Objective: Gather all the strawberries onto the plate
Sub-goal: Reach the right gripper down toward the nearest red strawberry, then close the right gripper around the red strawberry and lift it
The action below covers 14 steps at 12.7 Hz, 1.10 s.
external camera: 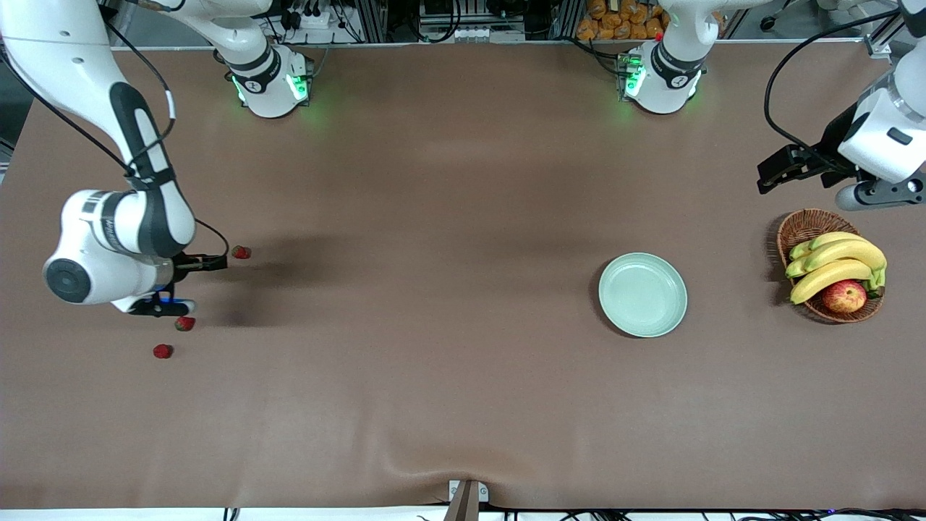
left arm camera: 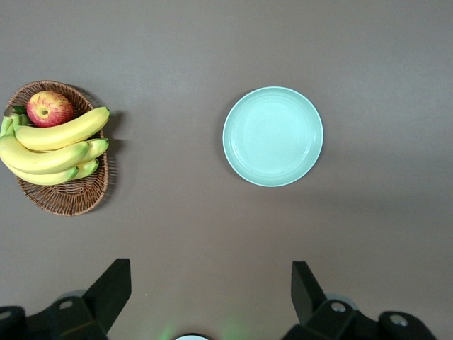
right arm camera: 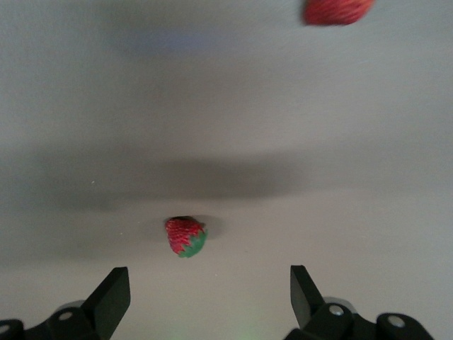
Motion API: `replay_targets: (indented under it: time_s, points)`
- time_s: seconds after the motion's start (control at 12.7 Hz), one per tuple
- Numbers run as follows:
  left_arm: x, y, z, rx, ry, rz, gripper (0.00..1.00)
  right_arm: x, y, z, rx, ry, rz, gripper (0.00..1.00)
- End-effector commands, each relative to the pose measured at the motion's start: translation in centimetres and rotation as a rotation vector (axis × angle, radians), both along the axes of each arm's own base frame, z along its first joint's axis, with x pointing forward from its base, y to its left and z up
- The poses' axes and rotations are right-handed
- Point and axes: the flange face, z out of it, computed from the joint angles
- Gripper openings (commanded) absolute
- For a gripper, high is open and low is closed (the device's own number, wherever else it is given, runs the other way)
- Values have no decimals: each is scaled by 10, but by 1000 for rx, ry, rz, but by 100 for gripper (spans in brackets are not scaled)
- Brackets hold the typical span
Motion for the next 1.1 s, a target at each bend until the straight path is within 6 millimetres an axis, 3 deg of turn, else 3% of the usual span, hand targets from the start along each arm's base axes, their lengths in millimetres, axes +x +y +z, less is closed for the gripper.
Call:
replay_targets:
  time_s: [0.0,0.39,0.55,1.02]
  points:
    - [-4,1,1,18,-15,-17,100,-5,17,-27,-2,39,10,100]
    - [-3,-3,-7,19,-18,-24,100,-8,20,-52,-1,60,20,97]
    - [-4,-3,-7,20,-18,-25,100,-16,19,-64,0,91,21,86]
    - [-4,-3,-8,19,-15,-24,100,-22,20,-73,3,116,27,46]
